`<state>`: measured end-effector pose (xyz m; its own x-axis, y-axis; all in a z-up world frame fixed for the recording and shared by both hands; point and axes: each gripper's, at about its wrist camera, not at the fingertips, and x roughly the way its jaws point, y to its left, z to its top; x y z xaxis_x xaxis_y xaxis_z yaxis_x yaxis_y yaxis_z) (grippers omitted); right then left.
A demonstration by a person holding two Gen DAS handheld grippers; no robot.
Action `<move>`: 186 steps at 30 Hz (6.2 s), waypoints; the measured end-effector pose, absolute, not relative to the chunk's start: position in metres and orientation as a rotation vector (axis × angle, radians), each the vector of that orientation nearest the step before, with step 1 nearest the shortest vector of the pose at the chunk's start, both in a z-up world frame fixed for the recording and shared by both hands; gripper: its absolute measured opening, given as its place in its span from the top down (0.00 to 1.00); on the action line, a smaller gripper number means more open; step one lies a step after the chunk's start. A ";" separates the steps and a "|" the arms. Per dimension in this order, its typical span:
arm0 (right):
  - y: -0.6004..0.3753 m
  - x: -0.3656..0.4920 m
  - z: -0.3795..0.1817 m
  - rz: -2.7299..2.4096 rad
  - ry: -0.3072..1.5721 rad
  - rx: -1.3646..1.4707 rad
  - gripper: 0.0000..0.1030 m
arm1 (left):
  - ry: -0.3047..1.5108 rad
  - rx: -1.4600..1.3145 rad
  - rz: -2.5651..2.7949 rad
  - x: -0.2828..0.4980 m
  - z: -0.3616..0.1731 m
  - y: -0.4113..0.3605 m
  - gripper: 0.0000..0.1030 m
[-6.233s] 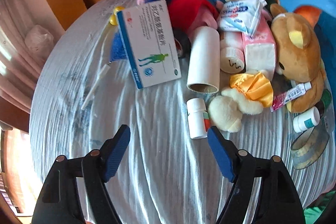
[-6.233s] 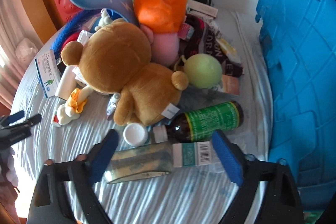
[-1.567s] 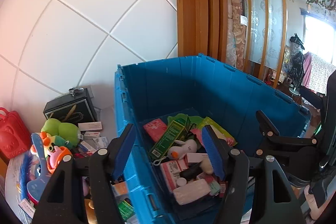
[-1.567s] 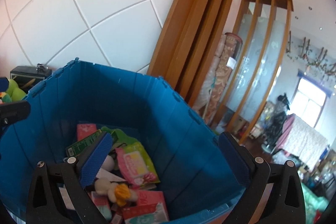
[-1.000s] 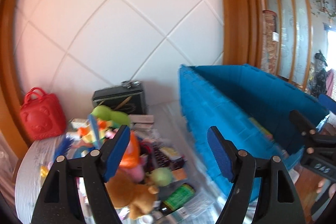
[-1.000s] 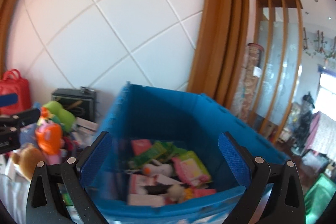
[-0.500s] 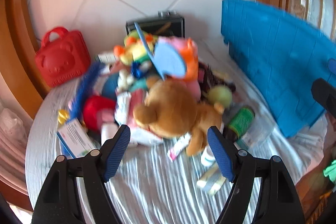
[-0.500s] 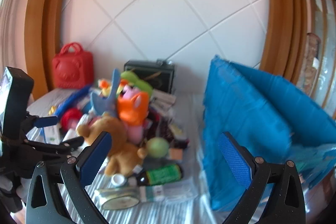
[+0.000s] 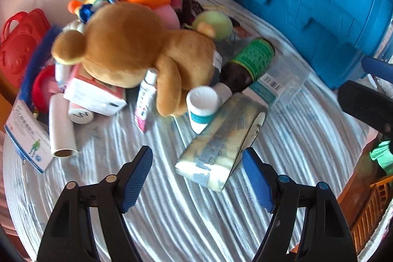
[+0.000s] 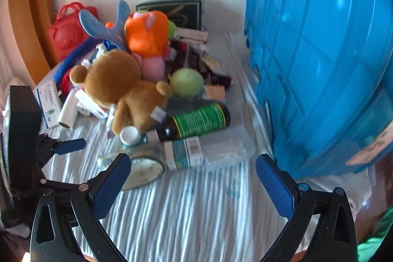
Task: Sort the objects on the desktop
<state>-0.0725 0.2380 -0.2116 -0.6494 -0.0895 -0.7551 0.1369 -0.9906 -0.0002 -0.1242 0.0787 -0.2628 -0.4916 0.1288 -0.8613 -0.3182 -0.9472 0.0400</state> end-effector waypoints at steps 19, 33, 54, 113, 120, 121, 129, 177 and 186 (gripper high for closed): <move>0.218 -0.099 -0.252 -2.547 0.016 1.418 0.00 | 0.046 -1.771 2.855 -0.152 -0.249 -0.094 0.78; 0.190 -0.121 -0.261 -2.483 0.062 1.431 0.00 | -0.129 -1.740 2.779 -0.129 -0.224 -0.108 0.67; 0.168 -0.121 -0.268 -2.430 0.121 1.447 0.00 | -0.056 -1.759 2.722 -0.134 -0.259 -0.130 0.57; 0.144 -0.153 -0.311 -2.300 0.213 1.388 0.51 | -0.551 -1.824 2.980 -0.106 -0.303 -0.140 0.41; 0.144 -0.154 -0.314 -2.322 0.168 1.417 0.50 | -0.506 -1.866 2.969 -0.126 -0.305 -0.150 0.40; 0.144 -0.154 -0.314 -2.325 0.165 1.418 0.51 | -0.498 -1.845 2.978 -0.128 -0.303 -0.151 0.40; 0.142 -0.142 -0.298 -2.345 0.163 1.370 0.67 | -0.378 -1.680 3.027 -0.100 -0.273 -0.148 0.47; 0.126 -0.130 -0.299 -2.292 0.211 1.406 0.67 | -0.158 -1.886 2.696 -0.094 -0.274 -0.158 0.84; 0.139 -0.129 -0.228 -2.385 0.145 1.218 0.67 | -0.104 -1.545 2.842 -0.100 -0.178 -0.124 0.86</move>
